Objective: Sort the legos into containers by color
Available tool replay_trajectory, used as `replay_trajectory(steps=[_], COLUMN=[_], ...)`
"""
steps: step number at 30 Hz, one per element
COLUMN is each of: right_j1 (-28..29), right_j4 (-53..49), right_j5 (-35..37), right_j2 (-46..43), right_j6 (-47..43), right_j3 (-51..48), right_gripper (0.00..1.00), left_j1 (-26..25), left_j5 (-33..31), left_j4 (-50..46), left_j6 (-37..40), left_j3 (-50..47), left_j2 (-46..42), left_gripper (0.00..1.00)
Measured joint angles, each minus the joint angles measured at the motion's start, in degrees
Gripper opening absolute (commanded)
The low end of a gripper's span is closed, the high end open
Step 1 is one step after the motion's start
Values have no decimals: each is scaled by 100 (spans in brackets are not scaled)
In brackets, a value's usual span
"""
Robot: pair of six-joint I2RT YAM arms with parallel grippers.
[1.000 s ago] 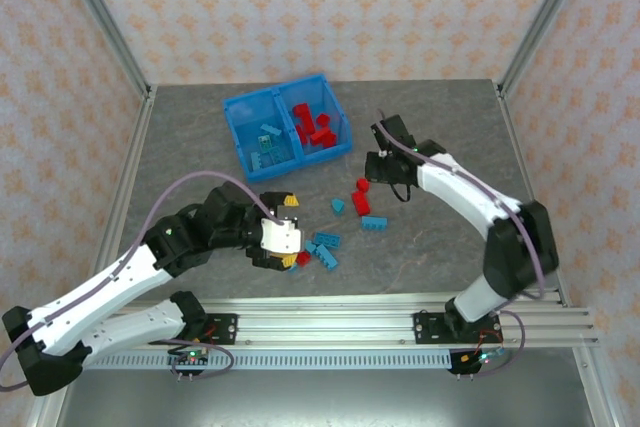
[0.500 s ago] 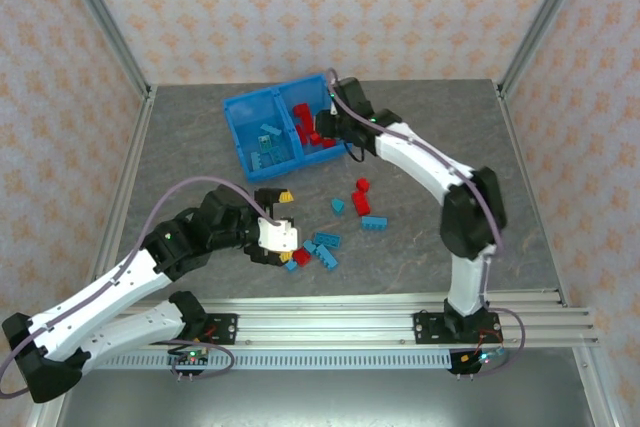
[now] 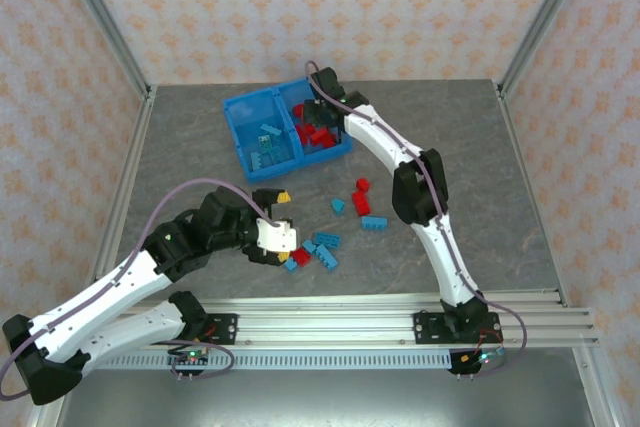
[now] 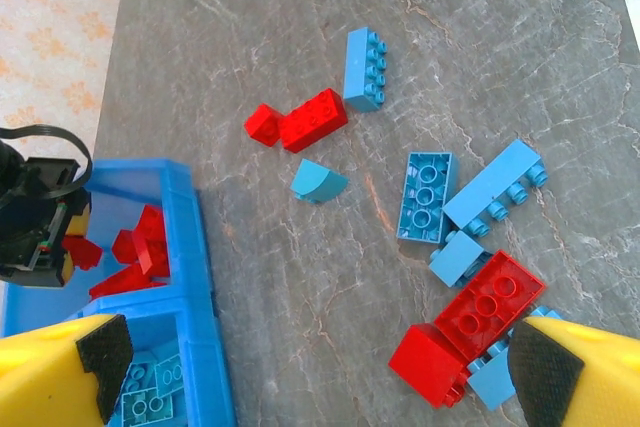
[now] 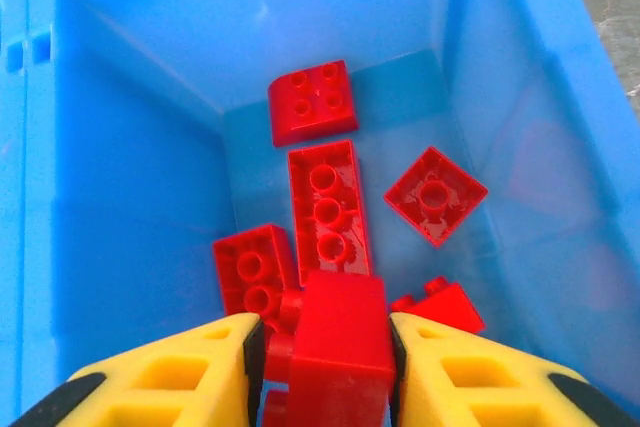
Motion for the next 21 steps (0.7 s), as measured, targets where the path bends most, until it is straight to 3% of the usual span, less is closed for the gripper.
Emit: replay_trajectory(steps=[5,8,11,16,21], right_j1=[-4,-2,2,101,688], right_j4=[-374,-413,-286,264,494], right_j5=[0,-7,-48,-197,-205], right_j2=[24,-273,-1141,-3501,-4782], right_j6=[-4,-7,-28,22,-168], right_j3=[291,-85,-1294,-4210,-5862], right_gripper=[42,42,43,51,61], left_j1=[9,9,9,9,22], left_j5=[0,-20,-114,-212,-122], left_j4=[2,2,2,2,2], left_j6=[4,42,81,168,188], left_j3=[-28,-31,-31,-31,-31], left_j2=[-31,-31,-83,-179,-173], left_gripper=[100,100,100,100,100])
